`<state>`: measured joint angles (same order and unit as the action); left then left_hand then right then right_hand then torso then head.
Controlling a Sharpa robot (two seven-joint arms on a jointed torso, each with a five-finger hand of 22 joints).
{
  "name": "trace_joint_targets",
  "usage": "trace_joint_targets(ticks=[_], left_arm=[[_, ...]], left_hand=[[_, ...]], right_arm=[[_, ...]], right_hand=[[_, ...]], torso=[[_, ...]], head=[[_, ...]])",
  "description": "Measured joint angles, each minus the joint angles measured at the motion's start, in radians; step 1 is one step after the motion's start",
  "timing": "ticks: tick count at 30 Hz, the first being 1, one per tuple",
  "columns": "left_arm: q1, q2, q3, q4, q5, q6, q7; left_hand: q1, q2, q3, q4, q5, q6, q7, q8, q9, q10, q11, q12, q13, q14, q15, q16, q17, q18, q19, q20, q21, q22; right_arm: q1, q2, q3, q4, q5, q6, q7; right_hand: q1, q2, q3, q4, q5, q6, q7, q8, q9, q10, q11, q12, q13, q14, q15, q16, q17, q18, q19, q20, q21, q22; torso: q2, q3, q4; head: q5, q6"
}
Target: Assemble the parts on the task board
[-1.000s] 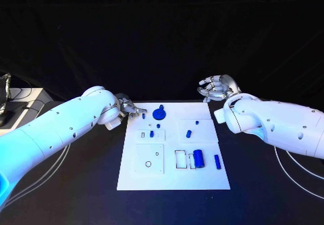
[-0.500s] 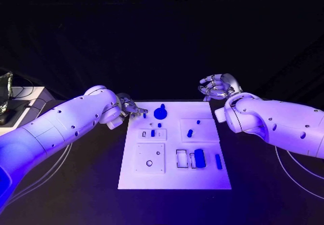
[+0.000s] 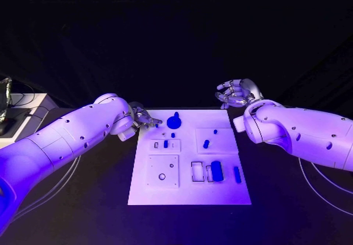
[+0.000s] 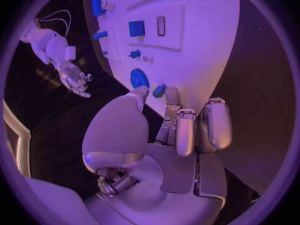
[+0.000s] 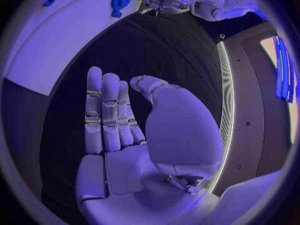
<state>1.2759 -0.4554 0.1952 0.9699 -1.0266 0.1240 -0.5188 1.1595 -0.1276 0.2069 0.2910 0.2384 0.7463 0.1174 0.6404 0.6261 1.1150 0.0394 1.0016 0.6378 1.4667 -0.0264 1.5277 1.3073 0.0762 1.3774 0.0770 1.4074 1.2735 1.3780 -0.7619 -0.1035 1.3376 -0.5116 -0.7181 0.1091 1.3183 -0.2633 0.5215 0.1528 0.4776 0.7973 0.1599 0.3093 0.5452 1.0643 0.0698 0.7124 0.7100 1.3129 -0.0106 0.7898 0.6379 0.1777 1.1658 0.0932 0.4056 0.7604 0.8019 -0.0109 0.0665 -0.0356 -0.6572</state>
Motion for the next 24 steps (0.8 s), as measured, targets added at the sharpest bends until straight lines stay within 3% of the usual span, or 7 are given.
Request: trace_joint_targets(ticks=[8, 16, 24], left_arm=[[0.000, 0.002, -0.001, -0.004, 0.002, 0.000, 0.000], [0.000, 0.002, -0.002, -0.006, 0.007, -0.001, 0.001], [0.001, 0.004, -0.004, -0.007, 0.020, 0.001, 0.008]], left_hand=[[0.000, 0.000, 0.002, 0.002, 0.000, 0.003, -0.003, 0.000, 0.000, 0.000, 0.000, 0.000, 0.002, 0.000, 0.000, 0.000, 0.000, 0.000, 0.000, 0.000, 0.004, 0.003], [0.063, 0.056, 0.048, 0.000, 0.000, 0.013, -0.007, 0.014, -0.003, -0.008, -0.007, 0.000, -0.012, 0.000, 0.000, 0.004, 0.000, 0.000, 0.000, 0.000, 0.003, 0.003], [0.140, 0.065, 0.131, -0.002, 0.000, 0.013, -0.007, 0.030, 0.001, -0.029, -0.011, -0.016, -0.043, 0.000, 0.000, 0.004, 0.000, 0.000, 0.000, 0.000, 0.003, 0.002]], right_arm=[[0.000, 0.001, 0.000, 0.000, 0.001, 0.000, 0.000], [0.000, 0.002, 0.000, -0.002, 0.001, 0.000, -0.001], [0.000, 0.004, 0.000, -0.004, 0.001, 0.001, -0.003]], right_hand=[[0.000, 0.000, 0.003, -0.003, 0.000, 0.000, 0.000, 0.000, 0.001, 0.000, 0.000, 0.000, -0.002, 0.000, 0.000, 0.000, -0.001, 0.000, 0.000, 0.000, 0.000, -0.001], [0.000, 0.000, 0.000, -0.006, 0.000, 0.000, 0.000, 0.000, 0.001, 0.000, 0.000, 0.000, -0.004, 0.000, 0.000, -0.006, -0.001, 0.000, 0.000, 0.000, -0.006, -0.003], [0.000, 0.000, 0.000, -0.005, 0.000, 0.000, 0.000, 0.000, 0.001, 0.001, 0.001, 0.000, -0.004, 0.000, 0.000, -0.006, -0.001, 0.000, 0.000, 0.000, -0.006, -0.003]], torso=[[0.000, 0.0005, 0.0008], [-0.001, 0.0006, 0.0012], [-0.001, 0.0009, 0.0019]], head=[[-0.002, -0.005], [-0.002, -0.006], [0.000, -0.006]])
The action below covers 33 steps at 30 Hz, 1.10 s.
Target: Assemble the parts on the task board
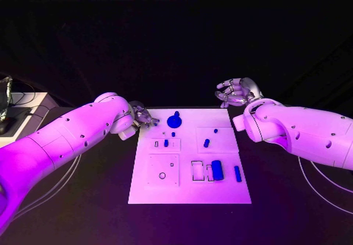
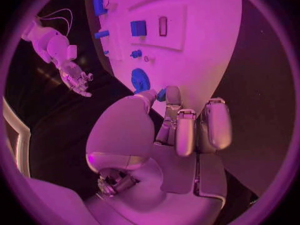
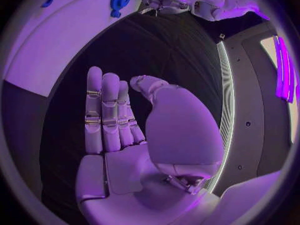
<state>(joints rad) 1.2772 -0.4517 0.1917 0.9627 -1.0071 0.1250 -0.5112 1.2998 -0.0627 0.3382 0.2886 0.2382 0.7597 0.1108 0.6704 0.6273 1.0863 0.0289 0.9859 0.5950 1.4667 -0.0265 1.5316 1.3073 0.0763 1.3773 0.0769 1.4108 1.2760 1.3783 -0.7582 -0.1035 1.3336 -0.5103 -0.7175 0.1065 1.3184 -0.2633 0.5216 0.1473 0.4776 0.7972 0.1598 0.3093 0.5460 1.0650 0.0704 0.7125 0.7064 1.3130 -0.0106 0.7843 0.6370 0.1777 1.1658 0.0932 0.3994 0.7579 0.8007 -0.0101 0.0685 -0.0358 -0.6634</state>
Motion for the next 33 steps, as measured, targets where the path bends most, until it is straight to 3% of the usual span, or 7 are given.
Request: trace_joint_targets(ticks=[9, 12, 17, 18, 22, 31, 33], left_arm=[[0.001, -0.001, -0.003, 0.000, 0.007, 0.003, 0.006], [0.000, -0.001, -0.004, 0.000, 0.009, 0.004, 0.006], [-0.001, -0.001, -0.005, 0.001, 0.012, 0.002, 0.009], [-0.001, -0.001, -0.006, 0.001, 0.013, 0.001, 0.010], [-0.001, -0.003, -0.006, 0.004, 0.015, -0.004, 0.015], [-0.001, -0.018, -0.006, 0.020, 0.033, -0.016, 0.024], [-0.001, -0.026, -0.006, 0.028, 0.045, -0.016, 0.024]], left_hand=[[0.046, -0.035, 0.157, -0.005, 0.004, -0.005, -0.002, 0.024, 0.007, 0.002, -0.002, -0.004, 0.001, 0.000, 0.000, 0.005, 0.000, 0.000, 0.000, 0.000, 0.004, 0.012], [0.044, -0.067, 0.243, -0.016, 0.002, 0.000, -0.008, 0.042, 0.007, 0.012, -0.011, -0.001, 0.000, 0.000, -0.008, 0.005, 0.000, 0.000, 0.004, -0.004, 0.004, 0.016], [-0.004, -0.118, 0.338, 0.004, 0.007, -0.013, -0.021, 0.124, 0.007, 0.039, -0.023, -0.001, 0.003, -0.001, -0.017, 0.009, 0.000, 0.000, 0.006, -0.014, 0.008, 0.024], [-0.023, -0.127, 0.388, -0.031, 0.007, -0.014, -0.022, 0.128, 0.007, 0.042, -0.023, -0.001, 0.003, -0.001, -0.017, 0.009, 0.000, 0.000, 0.007, -0.015, 0.010, 0.026], [-0.078, -0.139, 0.438, -0.055, 0.017, -0.012, -0.024, 0.146, 0.008, 0.058, -0.026, 0.007, 0.015, -0.001, -0.024, 0.009, 0.000, 0.000, 0.011, -0.018, 0.013, 0.032], [-0.117, -0.138, 0.445, -0.060, 0.039, -0.006, -0.022, 0.146, 0.008, 0.065, -0.032, 0.012, 0.020, -0.001, -0.024, 0.013, 0.000, 0.000, 0.011, -0.018, 0.016, 0.032], [-0.131, -0.138, 0.471, -0.086, 0.049, -0.005, -0.024, 0.146, 0.009, 0.065, -0.032, 0.012, 0.020, 0.002, -0.027, 0.013, 0.000, 0.000, 0.011, -0.018, 0.016, 0.032]], right_arm=[[0.000, 0.000, 0.000, 0.000, 0.000, 0.001, -0.001], [0.000, -0.001, 0.000, 0.000, 0.000, 0.002, -0.002], [0.000, -0.001, 0.000, -0.001, 0.000, 0.004, -0.002], [0.000, -0.001, 0.000, -0.002, 0.000, 0.004, -0.002], [0.000, -0.001, 0.000, -0.003, 0.000, 0.004, -0.002], [0.000, 0.000, 0.000, -0.006, 0.001, 0.003, -0.001], [0.000, 0.000, 0.000, -0.007, 0.001, 0.003, -0.001]], right_hand=[[0.000, 0.000, 0.000, 0.000, 0.000, 0.000, 0.000, 0.000, 0.000, 0.001, 0.001, 0.000, -0.001, 0.000, 0.000, 0.000, 0.000, 0.000, 0.000, 0.000, 0.000, -0.001], [0.000, 0.000, 0.000, 0.000, 0.000, 0.000, 0.000, 0.000, 0.000, 0.001, 0.001, 0.000, -0.001, 0.000, 0.000, 0.000, 0.000, 0.000, 0.000, 0.000, 0.000, -0.001], [0.000, 0.000, 0.000, 0.000, 0.000, 0.000, 0.000, 0.000, 0.000, 0.001, 0.001, 0.000, -0.001, 0.000, 0.000, 0.000, 0.000, 0.000, 0.000, 0.000, 0.000, -0.001], [0.000, 0.000, 0.000, 0.000, 0.000, 0.000, 0.000, 0.000, 0.000, 0.001, 0.001, 0.000, -0.001, 0.000, 0.000, 0.000, 0.000, 0.000, 0.000, 0.000, 0.000, -0.001], [0.000, 0.000, 0.002, -0.002, 0.000, 0.000, 0.000, 0.000, 0.000, 0.001, 0.001, 0.000, -0.003, 0.000, 0.000, -0.004, 0.000, 0.000, 0.000, 0.000, 0.000, -0.002], [-0.004, 0.004, 0.003, -0.003, 0.000, 0.000, 0.000, 0.000, 0.001, 0.001, 0.001, 0.000, -0.003, 0.000, 0.000, -0.008, 0.000, 0.000, 0.000, 0.000, 0.000, -0.003], [-0.004, 0.004, 0.003, -0.003, 0.000, 0.000, 0.000, 0.000, 0.001, 0.001, 0.001, 0.000, -0.003, 0.000, 0.000, -0.008, 0.000, 0.000, 0.000, 0.000, 0.000, -0.003]], torso=[[0.001, 0.0002, 0.0000], [0.001, 0.0001, 0.0002], [0.001, -0.0001, 0.0003], [0.001, 0.0000, 0.0003], [0.000, 0.0002, 0.0003], [-0.001, 0.0010, 0.0002], [-0.002, 0.0010, 0.0004]], head=[[-0.002, 0.000], [-0.002, -0.002], [0.000, -0.003], [0.000, -0.003], [0.003, -0.003], [0.007, 0.001], [0.007, 0.002]])
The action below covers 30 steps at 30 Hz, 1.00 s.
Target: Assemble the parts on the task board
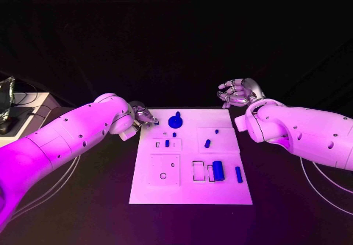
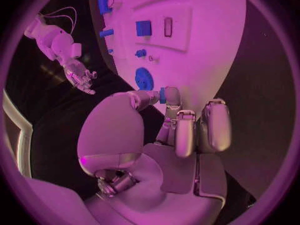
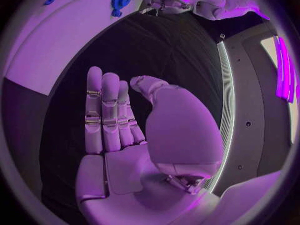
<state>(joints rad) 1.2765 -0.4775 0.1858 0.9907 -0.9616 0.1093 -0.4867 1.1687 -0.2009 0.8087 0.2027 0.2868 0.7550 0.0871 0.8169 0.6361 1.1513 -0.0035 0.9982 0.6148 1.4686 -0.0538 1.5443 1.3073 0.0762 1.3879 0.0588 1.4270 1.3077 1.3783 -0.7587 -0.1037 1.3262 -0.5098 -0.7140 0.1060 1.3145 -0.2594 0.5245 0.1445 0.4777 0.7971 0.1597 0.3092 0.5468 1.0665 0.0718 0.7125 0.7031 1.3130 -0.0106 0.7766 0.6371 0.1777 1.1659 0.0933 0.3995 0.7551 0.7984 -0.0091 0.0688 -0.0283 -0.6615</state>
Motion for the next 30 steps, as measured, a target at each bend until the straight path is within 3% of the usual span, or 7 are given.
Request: trace_joint_targets(ticks=[2, 3, 8, 10, 17, 20, 30], left_arm=[[0.000, -0.010, 0.000, 0.011, 0.018, 0.002, -0.001], [0.000, -0.014, 0.000, 0.017, 0.025, 0.003, -0.003], [0.000, -0.041, -0.003, 0.062, 0.060, 0.014, -0.015], [0.001, -0.055, -0.012, 0.087, 0.071, 0.019, -0.021], [-0.002, -0.114, -0.044, 0.184, 0.093, 0.028, -0.039], [-0.004, -0.134, -0.057, 0.218, 0.094, 0.028, -0.042], [-0.017, -0.172, -0.099, 0.318, 0.033, -0.003, -0.044]], left_hand=[[-0.032, 0.007, -0.002, -0.002, 0.041, 0.007, 0.004, 0.000, 0.005, 0.004, -0.004, 0.000, -0.004, -0.004, -0.004, 0.000, 0.000, 0.000, 0.003, -0.005, 0.000, 0.000], [-0.040, 0.011, -0.005, -0.005, 0.055, 0.007, 0.004, -0.003, 0.097, 0.004, -0.004, 0.000, -0.010, -0.004, -0.004, 0.000, 0.000, 0.000, 0.002, -0.009, 0.000, 0.000], [-0.075, 0.014, -0.017, -0.017, 0.102, 0.019, -0.001, -0.004, 0.101, 0.013, -0.009, 0.000, -0.014, 0.000, -0.007, 0.014, 0.000, 0.000, 0.007, -0.014, 0.007, 0.000], [-0.092, 0.015, -0.021, -0.021, 0.123, 0.025, -0.005, -0.004, 0.103, 0.022, -0.011, 0.002, -0.011, -0.004, -0.010, 0.017, 0.000, 0.000, 0.008, -0.016, 0.012, 0.000], [-0.143, 0.021, -0.004, -0.046, 0.186, 0.035, -0.007, -0.001, 0.219, 0.047, -0.018, 0.009, -0.017, -0.004, -0.018, 0.023, 0.000, 0.000, 0.026, -0.024, 0.025, 0.000], [-0.158, 0.023, -0.009, -0.050, 0.207, 0.041, -0.005, 0.004, 0.233, 0.055, -0.019, 0.010, -0.017, -0.004, -0.018, 0.023, 0.000, -0.016, 0.027, -0.023, 0.030, 0.000], [-0.181, 0.026, -0.014, -0.056, 0.229, 0.053, -0.018, 0.006, 0.239, 0.077, -0.024, 0.028, 0.002, 0.000, -0.021, 0.023, 0.000, -0.016, 0.040, -0.028, 0.034, 0.000]], right_arm=[[0.000, -0.001, 0.000, -0.002, 0.000, 0.000, 0.000], [0.000, -0.001, 0.000, -0.002, 0.000, 0.000, 0.000], [0.000, -0.001, 0.000, -0.005, 0.000, 0.001, 0.000], [-0.001, -0.001, 0.000, -0.006, 0.000, 0.001, 0.000], [-0.003, -0.005, -0.002, -0.010, 0.000, 0.004, -0.001], [-0.005, -0.007, -0.002, -0.011, 0.000, 0.005, -0.001], [-0.013, -0.008, -0.004, -0.016, 0.000, 0.008, -0.002]], right_hand=[[0.000, 0.000, 0.000, 0.000, 0.000, 0.000, 0.000, 0.000, 0.000, 0.000, 0.000, 0.000, 0.000, 0.000, 0.000, 0.000, 0.000, 0.000, 0.000, 0.000, 0.000, 0.000], [0.000, 0.000, 0.000, 0.000, 0.000, 0.000, 0.000, 0.000, 0.000, 0.000, 0.000, 0.000, 0.000, 0.000, 0.000, 0.000, 0.000, 0.000, 0.000, 0.000, 0.000, 0.000], [0.000, 0.000, 0.000, 0.000, 0.000, 0.000, 0.000, 0.000, 0.000, 0.001, 0.001, 0.000, -0.001, 0.000, 0.000, 0.000, 0.000, 0.000, 0.004, 0.004, 0.000, -0.001], [0.000, 0.000, 0.000, 0.000, 0.000, 0.000, 0.000, 0.000, 0.000, 0.001, 0.001, 0.000, -0.001, 0.000, 0.000, 0.000, 0.000, 0.000, 0.004, 0.004, 0.000, -0.001], [0.000, 0.000, 0.000, 0.000, 0.000, 0.000, 0.000, 0.000, 0.000, 0.002, 0.001, 0.000, -0.003, 0.000, 0.000, 0.000, 0.000, 0.000, 0.004, 0.004, -0.004, -0.002], [0.000, 0.000, 0.000, 0.000, 0.000, 0.000, 0.000, 0.000, 0.000, 0.002, 0.002, 0.000, -0.003, 0.000, 0.000, 0.000, 0.000, 0.000, 0.004, 0.004, -0.004, -0.002], [0.000, 0.000, -0.003, -0.003, 0.000, 0.000, 0.000, 0.000, 0.000, 0.002, 0.002, 0.000, -0.004, 0.000, 0.000, -0.006, 0.000, 0.000, 0.004, 0.004, -0.004, -0.003]], torso=[[-0.002, 0.0001, 0.0004], [-0.002, 0.0003, 0.0008], [-0.009, 0.0013, 0.0027], [-0.012, 0.0014, 0.0034], [-0.020, 0.0007, 0.0058], [-0.024, -0.0006, 0.0072], [-0.036, -0.0043, 0.0117]], head=[[0.001, 0.000], [0.001, 0.000], [0.003, -0.004], [0.003, -0.006], [0.005, -0.013], [0.006, -0.017], [0.008, -0.027]])
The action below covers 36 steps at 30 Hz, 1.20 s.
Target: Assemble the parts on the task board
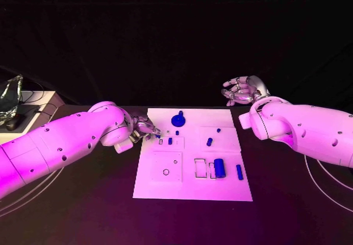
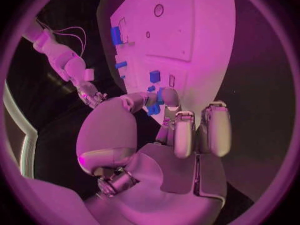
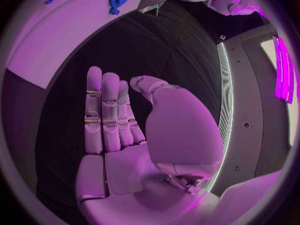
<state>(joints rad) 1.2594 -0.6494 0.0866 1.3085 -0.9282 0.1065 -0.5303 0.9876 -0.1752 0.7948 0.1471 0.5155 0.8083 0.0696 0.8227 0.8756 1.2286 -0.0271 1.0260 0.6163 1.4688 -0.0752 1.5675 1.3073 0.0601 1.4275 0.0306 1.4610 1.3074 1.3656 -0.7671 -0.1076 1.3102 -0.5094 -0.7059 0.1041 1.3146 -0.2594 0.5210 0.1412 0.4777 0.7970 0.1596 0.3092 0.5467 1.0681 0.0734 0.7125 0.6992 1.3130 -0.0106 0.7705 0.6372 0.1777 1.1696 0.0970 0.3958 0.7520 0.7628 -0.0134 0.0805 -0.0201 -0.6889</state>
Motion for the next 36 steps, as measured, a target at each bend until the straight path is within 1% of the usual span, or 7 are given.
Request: trace_joint_targets(ticks=[1, 2, 3, 6, 10, 22, 36], left_arm=[[-0.001, -0.001, -0.005, 0.007, -0.010, -0.005, 0.000], [-0.002, -0.002, -0.011, 0.014, -0.024, -0.012, -0.001], [-0.004, -0.002, -0.014, 0.018, -0.034, -0.017, -0.001], [-0.008, -0.002, -0.021, 0.030, -0.063, -0.035, -0.002], [-0.017, -0.002, -0.026, 0.041, -0.090, -0.054, -0.004], [-0.037, 0.006, -0.033, 0.045, -0.127, -0.079, -0.011], [-0.040, 0.015, -0.033, 0.039, -0.151, -0.096, -0.010]], left_hand=[[-0.003, 0.000, 0.000, 0.000, 0.000, 0.000, 0.000, 0.003, 0.000, 0.001, -0.001, 0.000, 0.001, 0.000, 0.000, 0.000, 0.000, 0.000, 0.000, 0.000, 0.002, 0.000], [-0.004, -0.001, 0.011, -0.011, 0.000, 0.000, 0.000, 0.004, 0.000, 0.001, -0.001, 0.000, 0.001, 0.000, 0.000, 0.000, 0.000, 0.000, 0.000, 0.000, 0.004, 0.000], [-0.011, -0.003, 0.036, -0.036, 0.000, 0.000, 0.000, 0.004, 0.000, 0.001, -0.001, 0.000, 0.001, 0.000, 0.000, 0.000, 0.000, 0.000, 0.000, 0.000, 0.004, 0.000], [-0.016, -0.002, 0.036, -0.036, 0.000, 0.000, 0.000, 0.004, 0.000, 0.001, -0.001, 0.000, 0.001, -0.004, -0.004, 0.000, 0.000, 0.000, 0.000, 0.000, 0.004, 0.000], [-0.015, -0.002, 0.036, -0.036, 0.000, 0.000, 0.000, 0.004, 0.000, 0.001, -0.001, 0.000, 0.001, -0.004, -0.004, 0.000, 0.000, 0.000, 0.000, 0.000, 0.004, 0.000], [-0.015, -0.002, 0.036, -0.036, -0.001, 0.000, 0.000, 0.004, 0.000, 0.001, -0.001, 0.000, -0.004, -0.004, -0.004, 0.000, 0.000, 0.000, 0.000, 0.000, 0.004, 0.001], [-0.015, -0.002, 0.036, -0.036, 0.000, 0.000, 0.000, 0.003, -0.001, 0.001, -0.001, 0.000, -0.011, -0.004, -0.003, 0.000, 0.000, 0.000, 0.000, 0.000, 0.004, 0.001]], right_arm=[[-0.001, 0.000, 0.000, -0.001, 0.000, 0.000, 0.000], [-0.002, 0.001, -0.001, -0.001, 0.000, 0.001, 0.000], [-0.003, 0.001, -0.001, -0.002, 0.000, 0.001, 0.000], [-0.004, 0.003, -0.001, -0.003, 0.000, 0.002, 0.000], [-0.006, 0.004, -0.001, -0.004, 0.000, 0.003, 0.000], [-0.007, 0.004, -0.002, -0.004, -0.003, 0.006, 0.000], [-0.008, 0.005, -0.002, -0.003, -0.009, 0.008, 0.000]], right_hand=[[0.000, 0.000, -0.001, -0.001, 0.000, 0.000, 0.000, 0.000, 0.000, 0.000, 0.000, 0.000, 0.000, 0.000, 0.000, 0.000, 0.000, 0.000, 0.000, 0.000, 0.000, 0.000], [0.000, 0.000, -0.001, -0.001, 0.000, 0.000, 0.000, 0.000, 0.000, 0.000, 0.000, 0.000, 0.000, 0.000, 0.000, 0.000, 0.000, 0.000, 0.000, 0.000, 0.000, 0.000], [0.000, 0.000, -0.001, -0.001, 0.000, 0.000, 0.000, 0.000, 0.000, 0.000, 0.000, 0.000, 0.000, 0.000, 0.000, 0.000, 0.000, 0.000, 0.000, 0.000, 0.000, 0.000], [0.000, 0.000, -0.001, -0.001, 0.000, 0.000, 0.000, 0.000, 0.000, 0.000, 0.000, 0.000, 0.000, 0.000, 0.000, 0.000, 0.000, 0.000, 0.000, 0.000, 0.000, 0.000], [0.000, 0.000, -0.001, -0.001, 0.000, 0.000, 0.000, 0.000, 0.000, 0.000, 0.000, 0.000, 0.000, 0.000, 0.000, 0.000, 0.000, 0.000, 0.000, 0.000, 0.000, 0.000], [0.000, 0.000, -0.001, -0.001, 0.000, -0.001, -0.001, 0.000, 0.000, 0.000, 0.000, 0.000, 0.000, 0.000, 0.000, 0.000, 0.000, 0.000, 0.000, 0.000, 0.000, 0.000], [0.000, 0.000, 0.002, -0.004, 0.000, -0.002, -0.002, 0.000, 0.001, -0.002, -0.002, 0.000, -0.003, 0.000, 0.000, -0.005, 0.000, 0.000, 0.000, 0.000, -0.004, -0.002]], torso=[[-0.001, 0.0001, 0.0003], [-0.002, -0.0001, 0.0004], [-0.003, -0.0003, 0.0007], [-0.005, -0.0005, 0.0012], [-0.006, -0.0002, 0.0013], [-0.004, 0.0007, 0.0004], [-0.004, 0.0010, 0.0009]], head=[[0.000, -0.001], [0.001, -0.002], [0.002, -0.003], [0.002, -0.005], [0.004, -0.007], [0.003, -0.014], [0.002, -0.021]])
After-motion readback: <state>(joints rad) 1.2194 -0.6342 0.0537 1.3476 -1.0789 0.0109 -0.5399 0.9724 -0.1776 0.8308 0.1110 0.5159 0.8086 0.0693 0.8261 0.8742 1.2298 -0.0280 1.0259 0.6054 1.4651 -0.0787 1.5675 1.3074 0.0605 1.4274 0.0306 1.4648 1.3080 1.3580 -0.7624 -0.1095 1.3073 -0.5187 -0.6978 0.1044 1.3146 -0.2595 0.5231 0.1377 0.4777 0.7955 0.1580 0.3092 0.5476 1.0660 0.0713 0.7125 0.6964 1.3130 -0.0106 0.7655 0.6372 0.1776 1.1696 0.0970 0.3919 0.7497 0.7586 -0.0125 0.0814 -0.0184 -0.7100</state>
